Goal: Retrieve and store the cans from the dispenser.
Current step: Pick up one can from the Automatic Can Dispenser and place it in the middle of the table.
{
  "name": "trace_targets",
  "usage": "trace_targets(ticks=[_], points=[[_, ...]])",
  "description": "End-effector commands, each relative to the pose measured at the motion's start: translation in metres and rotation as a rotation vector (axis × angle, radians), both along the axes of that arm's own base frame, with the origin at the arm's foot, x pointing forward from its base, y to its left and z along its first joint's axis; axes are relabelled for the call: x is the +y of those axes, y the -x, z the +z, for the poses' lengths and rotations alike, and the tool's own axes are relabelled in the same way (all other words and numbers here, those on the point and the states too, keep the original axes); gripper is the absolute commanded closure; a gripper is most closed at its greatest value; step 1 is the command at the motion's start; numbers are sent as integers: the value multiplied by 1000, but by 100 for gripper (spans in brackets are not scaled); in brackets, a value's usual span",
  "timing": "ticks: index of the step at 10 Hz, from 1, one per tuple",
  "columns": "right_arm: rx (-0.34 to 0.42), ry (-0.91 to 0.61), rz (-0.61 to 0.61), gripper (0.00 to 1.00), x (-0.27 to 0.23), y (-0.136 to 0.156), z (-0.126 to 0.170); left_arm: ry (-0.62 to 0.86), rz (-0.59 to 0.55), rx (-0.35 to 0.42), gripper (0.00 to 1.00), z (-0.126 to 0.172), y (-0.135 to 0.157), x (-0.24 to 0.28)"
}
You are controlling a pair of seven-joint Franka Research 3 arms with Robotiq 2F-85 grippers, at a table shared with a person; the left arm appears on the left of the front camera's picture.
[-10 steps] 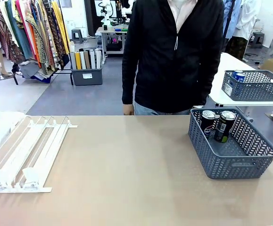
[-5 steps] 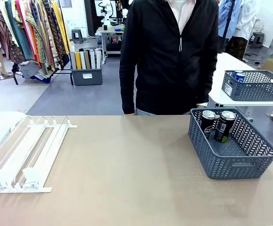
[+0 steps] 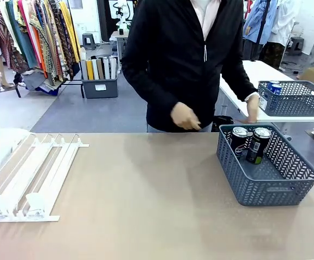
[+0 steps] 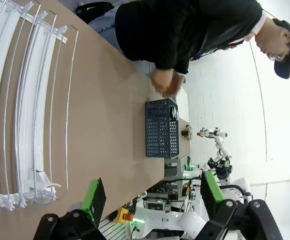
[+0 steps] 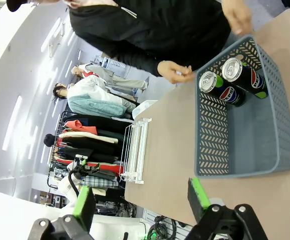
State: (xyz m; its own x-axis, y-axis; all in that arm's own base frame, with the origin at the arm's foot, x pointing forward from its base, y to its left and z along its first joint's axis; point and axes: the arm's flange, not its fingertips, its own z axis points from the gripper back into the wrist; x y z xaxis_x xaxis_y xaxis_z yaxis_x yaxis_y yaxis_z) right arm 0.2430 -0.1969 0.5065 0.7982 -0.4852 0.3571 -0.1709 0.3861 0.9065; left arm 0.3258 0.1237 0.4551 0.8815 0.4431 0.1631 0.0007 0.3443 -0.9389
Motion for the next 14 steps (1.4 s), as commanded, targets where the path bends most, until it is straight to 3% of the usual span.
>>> trace_targets(ticks=[1, 14], points=[[-38, -8, -1, 0, 0, -3, 2, 6, -1, 9, 0, 2, 1, -1], [-38, -8, -1, 0, 0, -3, 2, 6, -1, 9, 0, 2, 1, -1]])
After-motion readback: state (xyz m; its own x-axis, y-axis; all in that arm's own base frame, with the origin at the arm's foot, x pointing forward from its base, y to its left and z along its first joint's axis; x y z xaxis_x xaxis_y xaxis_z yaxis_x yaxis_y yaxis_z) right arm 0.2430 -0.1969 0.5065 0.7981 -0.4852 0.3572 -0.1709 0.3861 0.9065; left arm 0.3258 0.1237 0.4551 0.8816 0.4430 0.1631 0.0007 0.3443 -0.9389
